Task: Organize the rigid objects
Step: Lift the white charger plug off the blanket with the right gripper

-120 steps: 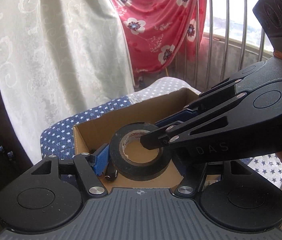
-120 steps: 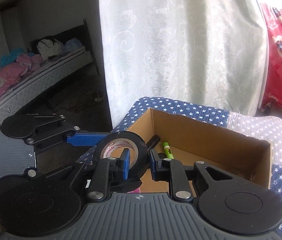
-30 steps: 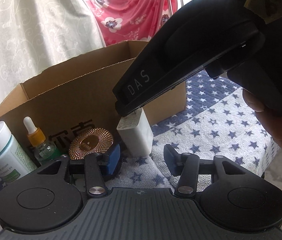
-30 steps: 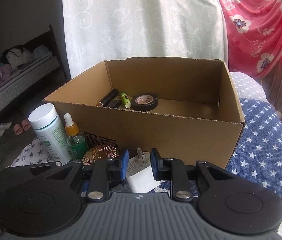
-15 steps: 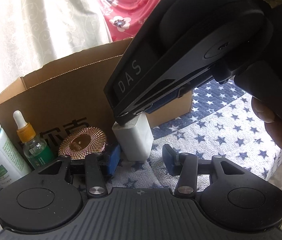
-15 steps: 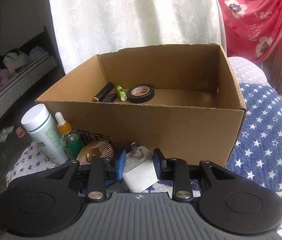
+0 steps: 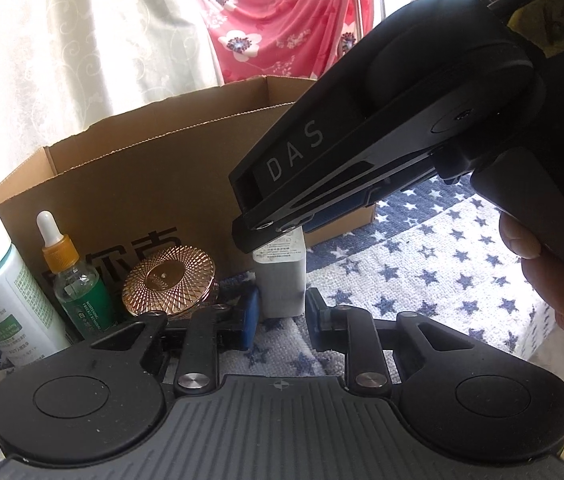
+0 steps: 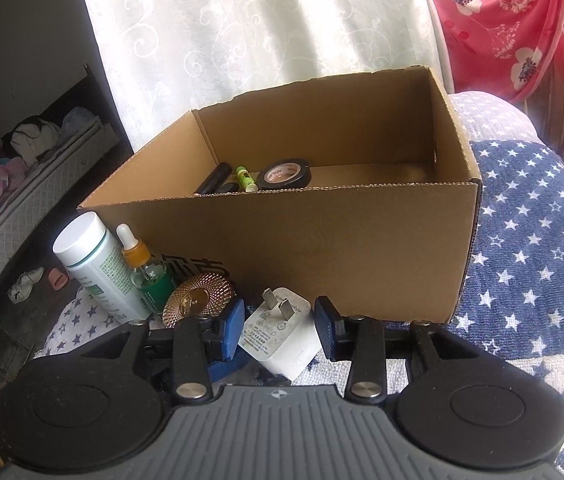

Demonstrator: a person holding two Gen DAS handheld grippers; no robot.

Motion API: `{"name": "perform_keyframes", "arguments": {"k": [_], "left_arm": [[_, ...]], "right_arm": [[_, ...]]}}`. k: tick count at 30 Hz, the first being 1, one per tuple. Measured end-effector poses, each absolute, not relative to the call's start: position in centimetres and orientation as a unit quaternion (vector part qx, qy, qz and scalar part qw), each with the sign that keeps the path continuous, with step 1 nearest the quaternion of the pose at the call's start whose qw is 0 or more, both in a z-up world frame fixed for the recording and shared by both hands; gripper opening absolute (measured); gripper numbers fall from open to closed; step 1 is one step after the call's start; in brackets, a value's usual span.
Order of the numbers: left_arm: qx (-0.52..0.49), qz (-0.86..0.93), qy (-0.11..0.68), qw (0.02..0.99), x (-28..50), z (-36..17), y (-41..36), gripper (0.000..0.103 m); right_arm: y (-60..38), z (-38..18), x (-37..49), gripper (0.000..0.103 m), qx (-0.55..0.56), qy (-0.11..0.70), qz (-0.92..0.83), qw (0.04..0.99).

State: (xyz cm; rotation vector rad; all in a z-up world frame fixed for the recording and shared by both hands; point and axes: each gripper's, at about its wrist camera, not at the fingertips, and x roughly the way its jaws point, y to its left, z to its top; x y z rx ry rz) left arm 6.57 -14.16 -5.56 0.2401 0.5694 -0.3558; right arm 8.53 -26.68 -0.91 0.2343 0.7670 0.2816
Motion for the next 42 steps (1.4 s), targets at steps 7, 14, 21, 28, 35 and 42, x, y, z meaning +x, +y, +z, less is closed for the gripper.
{"name": "perform_keyframes", "arguments": {"k": [7,14,21,28,35,42], "left_arm": [[0.131,-0.17,0.28,0.936,7.2,-5.8,-14.7,0.027],[0.117,-0.175,0.288,0.934,7.6,-5.6,-14.4,0.027],[0.104,-0.186,0.301,0.929,7.1,-5.2,-14.0,0.026],[0.098,-0.197,0.312,0.924,6.6,-5.1,-13.5,0.027],[0.098,-0.197,0.313,0.924,6.8,-5.2,-13.6,0.027],[0.098,-0.196,0.317,0.923,7.3,-5.2,-13.7,0.028]], "right_arm": [[-26.5,-1.2,8.8,0.042,0.115,0.37,0.136,0.912],[-26.2,-1.2,8.7,0.042,0.111,0.369,0.132,0.913],[-25.9,-0.8,8.1,0.042,0.111,0.377,0.126,0.911],[-25.6,-0.8,7.2,0.042,0.115,0.383,0.121,0.909],[-25.7,-0.8,7.2,0.042,0.12,0.384,0.117,0.908],[-25.7,-1.0,7.3,0.042,0.126,0.386,0.117,0.906]]}}
